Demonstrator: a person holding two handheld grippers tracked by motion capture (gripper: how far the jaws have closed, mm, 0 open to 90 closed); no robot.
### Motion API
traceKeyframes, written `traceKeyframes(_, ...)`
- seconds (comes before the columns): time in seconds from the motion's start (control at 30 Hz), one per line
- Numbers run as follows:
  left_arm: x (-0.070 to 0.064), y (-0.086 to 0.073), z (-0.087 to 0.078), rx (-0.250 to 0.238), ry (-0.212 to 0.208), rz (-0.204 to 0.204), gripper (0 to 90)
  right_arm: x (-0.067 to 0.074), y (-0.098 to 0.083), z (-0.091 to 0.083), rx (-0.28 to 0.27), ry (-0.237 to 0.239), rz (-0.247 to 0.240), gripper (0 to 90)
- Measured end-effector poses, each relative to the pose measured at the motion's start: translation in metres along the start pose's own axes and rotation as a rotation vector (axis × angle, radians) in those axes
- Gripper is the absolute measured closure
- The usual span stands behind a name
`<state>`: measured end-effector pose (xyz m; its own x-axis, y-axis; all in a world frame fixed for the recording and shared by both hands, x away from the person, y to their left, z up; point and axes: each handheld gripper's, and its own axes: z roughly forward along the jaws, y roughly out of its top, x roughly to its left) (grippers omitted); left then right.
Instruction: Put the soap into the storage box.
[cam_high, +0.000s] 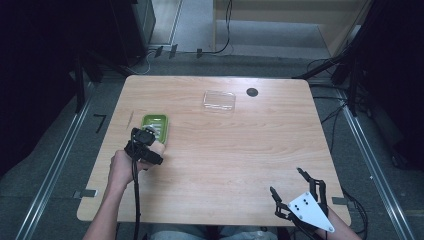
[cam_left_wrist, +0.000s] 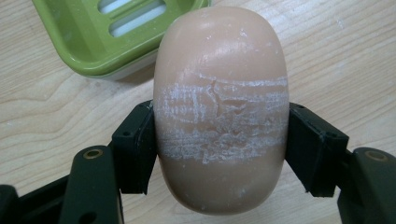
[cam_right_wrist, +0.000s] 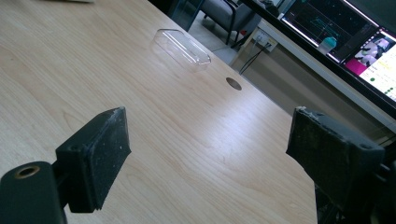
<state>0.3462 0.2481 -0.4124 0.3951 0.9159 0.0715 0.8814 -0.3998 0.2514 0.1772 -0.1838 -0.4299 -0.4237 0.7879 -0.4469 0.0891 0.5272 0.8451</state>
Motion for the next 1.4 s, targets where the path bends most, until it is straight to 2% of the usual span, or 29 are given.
traceKeyframes(0.47,0.004,0.01,-0.006,-0.042,0.015,-0.011,33.8,0.0,0.0,0.0,0.001,0.0,-0.002,13.1)
traceKeyframes(0.63,0.006,0.016,-0.007,-0.048,0.017,-0.002,33.8,0.0,0.0,0.0,0.001,0.0,-0.005,13.2)
traceKeyframes(0.87,0.008,0.022,-0.008,-0.072,0.027,-0.023,33.8,0.0,0.0,0.0,0.002,0.0,-0.005,13.2)
traceKeyframes(1.2,0.013,0.028,-0.007,-0.088,0.047,-0.027,33.8,0.0,0.0,0.0,0.004,0.0,-0.006,13.2)
traceKeyframes(1.4,0.02,0.029,-0.005,-0.098,0.049,-0.054,33.8,0.001,0.0,0.0,0.006,0.001,-0.005,13.1)
